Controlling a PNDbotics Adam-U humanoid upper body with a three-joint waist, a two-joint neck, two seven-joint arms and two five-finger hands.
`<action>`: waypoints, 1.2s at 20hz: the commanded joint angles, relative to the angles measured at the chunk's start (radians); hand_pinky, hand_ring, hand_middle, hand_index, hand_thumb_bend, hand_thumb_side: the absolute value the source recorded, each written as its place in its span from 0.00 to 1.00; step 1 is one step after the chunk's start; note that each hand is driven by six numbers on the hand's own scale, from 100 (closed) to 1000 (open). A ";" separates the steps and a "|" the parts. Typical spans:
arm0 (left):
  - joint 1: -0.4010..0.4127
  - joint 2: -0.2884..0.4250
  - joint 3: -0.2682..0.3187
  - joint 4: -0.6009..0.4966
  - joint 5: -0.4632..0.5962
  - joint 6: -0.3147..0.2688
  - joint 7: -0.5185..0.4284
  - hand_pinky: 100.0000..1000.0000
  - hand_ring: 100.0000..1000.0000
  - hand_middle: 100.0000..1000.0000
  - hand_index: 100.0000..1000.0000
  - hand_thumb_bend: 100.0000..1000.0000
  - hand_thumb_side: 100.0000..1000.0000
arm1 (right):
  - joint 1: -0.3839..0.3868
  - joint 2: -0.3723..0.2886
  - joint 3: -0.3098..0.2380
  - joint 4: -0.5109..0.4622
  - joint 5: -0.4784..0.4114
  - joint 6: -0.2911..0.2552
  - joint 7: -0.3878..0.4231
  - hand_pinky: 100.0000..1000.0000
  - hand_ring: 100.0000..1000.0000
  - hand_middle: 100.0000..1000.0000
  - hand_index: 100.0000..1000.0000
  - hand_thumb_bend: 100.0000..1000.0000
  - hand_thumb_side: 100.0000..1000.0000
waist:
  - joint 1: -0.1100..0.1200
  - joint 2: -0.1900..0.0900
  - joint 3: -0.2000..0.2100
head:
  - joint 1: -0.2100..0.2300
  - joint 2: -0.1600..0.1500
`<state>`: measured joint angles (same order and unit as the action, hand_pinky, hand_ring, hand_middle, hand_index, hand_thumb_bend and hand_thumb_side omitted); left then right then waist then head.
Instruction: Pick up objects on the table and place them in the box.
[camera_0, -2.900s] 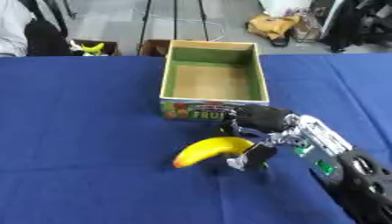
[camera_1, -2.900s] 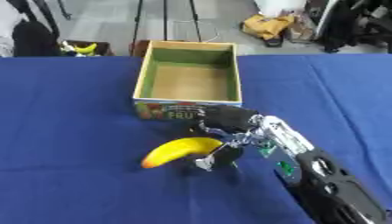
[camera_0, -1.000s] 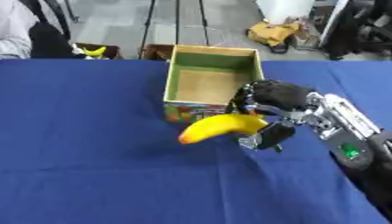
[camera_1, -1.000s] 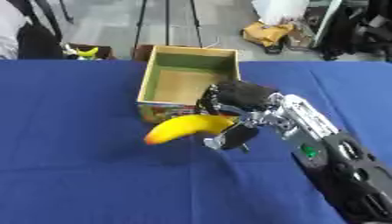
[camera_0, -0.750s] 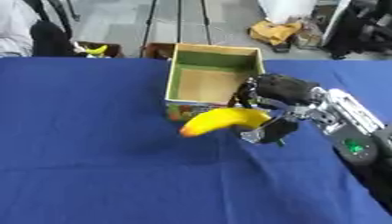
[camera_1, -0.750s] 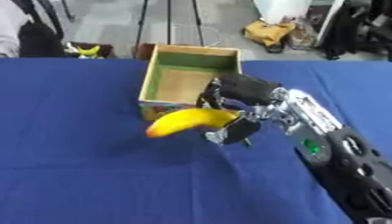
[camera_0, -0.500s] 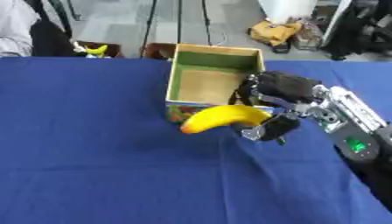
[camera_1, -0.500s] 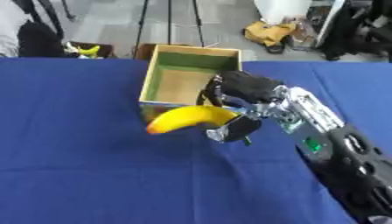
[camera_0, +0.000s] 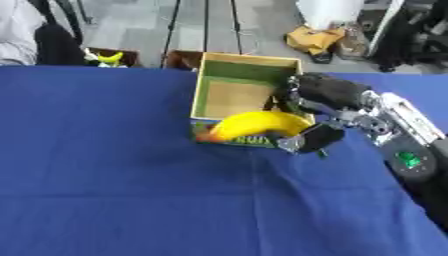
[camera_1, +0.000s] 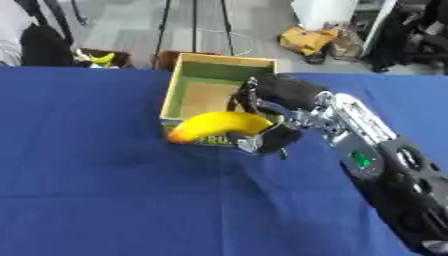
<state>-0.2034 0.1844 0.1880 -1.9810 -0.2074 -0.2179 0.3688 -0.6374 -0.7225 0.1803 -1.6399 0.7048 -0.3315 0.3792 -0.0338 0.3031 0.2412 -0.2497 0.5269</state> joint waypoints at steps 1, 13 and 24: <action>-0.011 0.009 -0.002 -0.019 -0.006 -0.001 -0.004 0.36 0.35 0.42 0.59 0.00 1.00 | -0.024 -0.044 -0.023 0.001 -0.009 0.005 -0.012 0.60 0.58 0.29 0.59 0.00 0.48 | 0.000 -0.013 0.004 | -0.007 -0.018; -0.017 0.002 -0.004 -0.019 -0.011 -0.004 -0.009 0.36 0.35 0.41 0.59 0.00 1.00 | -0.059 -0.085 -0.064 0.050 -0.014 0.034 -0.056 0.60 0.58 0.28 0.59 0.00 0.42 | -0.008 0.009 0.027 | -0.026 -0.053; -0.020 -0.010 -0.006 -0.019 -0.018 -0.007 -0.015 0.36 0.34 0.41 0.59 0.00 1.00 | -0.097 -0.118 -0.097 0.102 -0.003 0.053 -0.092 0.60 0.57 0.27 0.59 0.00 0.41 | -0.014 0.032 0.058 | -0.058 -0.089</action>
<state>-0.2126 0.1668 0.1820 -1.9810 -0.2219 -0.2242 0.3570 -0.7159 -0.7998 0.1015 -1.5395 0.7001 -0.2805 0.2962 -0.0517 0.3527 0.3007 -0.3014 0.4546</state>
